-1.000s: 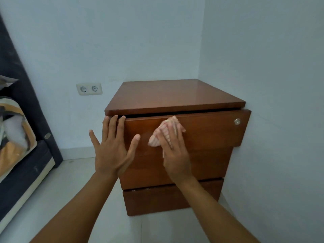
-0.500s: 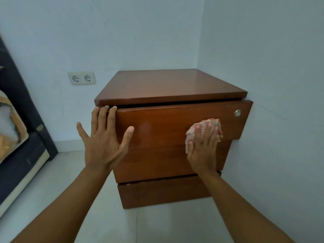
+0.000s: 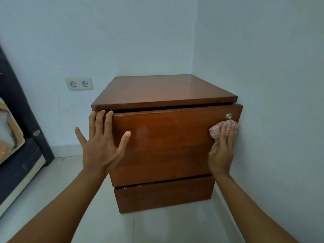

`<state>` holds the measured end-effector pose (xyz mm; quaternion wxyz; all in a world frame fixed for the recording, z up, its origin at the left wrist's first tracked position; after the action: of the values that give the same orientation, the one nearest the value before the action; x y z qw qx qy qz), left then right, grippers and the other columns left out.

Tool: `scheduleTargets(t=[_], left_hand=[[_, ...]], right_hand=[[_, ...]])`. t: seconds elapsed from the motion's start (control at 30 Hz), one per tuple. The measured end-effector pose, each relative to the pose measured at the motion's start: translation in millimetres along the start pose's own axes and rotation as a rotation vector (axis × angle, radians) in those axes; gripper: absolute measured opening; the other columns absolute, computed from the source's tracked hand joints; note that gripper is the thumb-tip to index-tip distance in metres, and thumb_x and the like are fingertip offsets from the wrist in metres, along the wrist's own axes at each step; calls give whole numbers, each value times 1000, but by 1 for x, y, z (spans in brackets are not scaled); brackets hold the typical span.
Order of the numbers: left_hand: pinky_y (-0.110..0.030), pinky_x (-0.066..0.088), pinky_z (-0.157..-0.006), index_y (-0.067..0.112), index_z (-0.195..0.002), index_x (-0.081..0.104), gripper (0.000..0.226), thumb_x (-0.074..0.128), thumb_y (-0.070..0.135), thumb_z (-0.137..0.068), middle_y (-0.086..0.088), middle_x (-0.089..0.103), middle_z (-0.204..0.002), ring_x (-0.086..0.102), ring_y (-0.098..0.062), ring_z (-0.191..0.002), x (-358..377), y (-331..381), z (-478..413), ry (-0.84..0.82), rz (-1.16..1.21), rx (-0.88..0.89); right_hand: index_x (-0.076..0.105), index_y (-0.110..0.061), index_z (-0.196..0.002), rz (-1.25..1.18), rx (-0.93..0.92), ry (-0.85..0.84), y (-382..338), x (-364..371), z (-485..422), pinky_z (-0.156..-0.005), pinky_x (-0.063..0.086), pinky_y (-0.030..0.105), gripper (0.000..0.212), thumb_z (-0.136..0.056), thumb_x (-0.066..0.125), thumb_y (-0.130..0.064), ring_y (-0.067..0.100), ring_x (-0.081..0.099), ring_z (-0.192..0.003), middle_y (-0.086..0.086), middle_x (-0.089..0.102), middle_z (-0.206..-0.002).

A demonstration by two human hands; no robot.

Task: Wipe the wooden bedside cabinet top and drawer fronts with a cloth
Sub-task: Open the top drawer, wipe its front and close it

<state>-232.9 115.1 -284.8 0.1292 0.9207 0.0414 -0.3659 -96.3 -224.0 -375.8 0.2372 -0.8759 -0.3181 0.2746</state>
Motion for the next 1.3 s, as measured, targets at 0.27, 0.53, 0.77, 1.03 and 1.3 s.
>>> scheduleTargets(t=[0.27,0.53,0.77,1.03,1.3], left_hand=[[-74,7,-115,22,-156,25,81,23,73,-93,-4,21,-165,8,-25,-156,1,-2,0,-2,2,1],[-73,7,-116,22,-155,27,80,24,73,-93,-4,22,-165,8,-25,-156,3,1,-1,11,26,-15],[-74,6,-115,24,-156,24,81,22,74,-93,-3,19,-166,5,-24,-156,-2,0,-1,-36,7,-19],[-72,0,-116,25,-159,18,87,14,79,-90,-2,14,-168,1,-23,-157,-11,-3,-1,-88,3,-2],[-74,3,-115,22,-157,22,89,18,80,-89,-4,18,-166,4,-26,-156,-4,-1,-4,-75,-2,-9]], right_hand=[[19,-27,-162,118,-668,-246,-138,36,0,-126,21,46,75,-97,40,3,34,0,-159,7,12,-171],[23,-23,-160,249,-383,-110,-54,0,-53,-128,19,47,75,-96,53,1,30,10,-158,7,21,-168],[36,-14,-154,291,-252,-148,-9,-38,-90,-125,25,50,74,-88,49,17,35,14,-156,11,29,-164],[16,-16,-163,149,-74,-62,-43,-27,-89,-129,13,43,80,-94,43,15,29,4,-159,9,10,-171],[-5,-21,-163,108,31,-73,-29,-12,-66,-126,25,48,98,-89,47,17,25,-10,-158,-6,-24,-167]])
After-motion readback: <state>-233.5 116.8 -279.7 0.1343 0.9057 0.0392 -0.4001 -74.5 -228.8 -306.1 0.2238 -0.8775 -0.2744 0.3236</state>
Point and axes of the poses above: each hand's wrist, its own z-axis away from the middle knuckle, its own x-axis out of the palm, y = z × x, the point moved 3 cm from there along -z, towards the middle knuckle
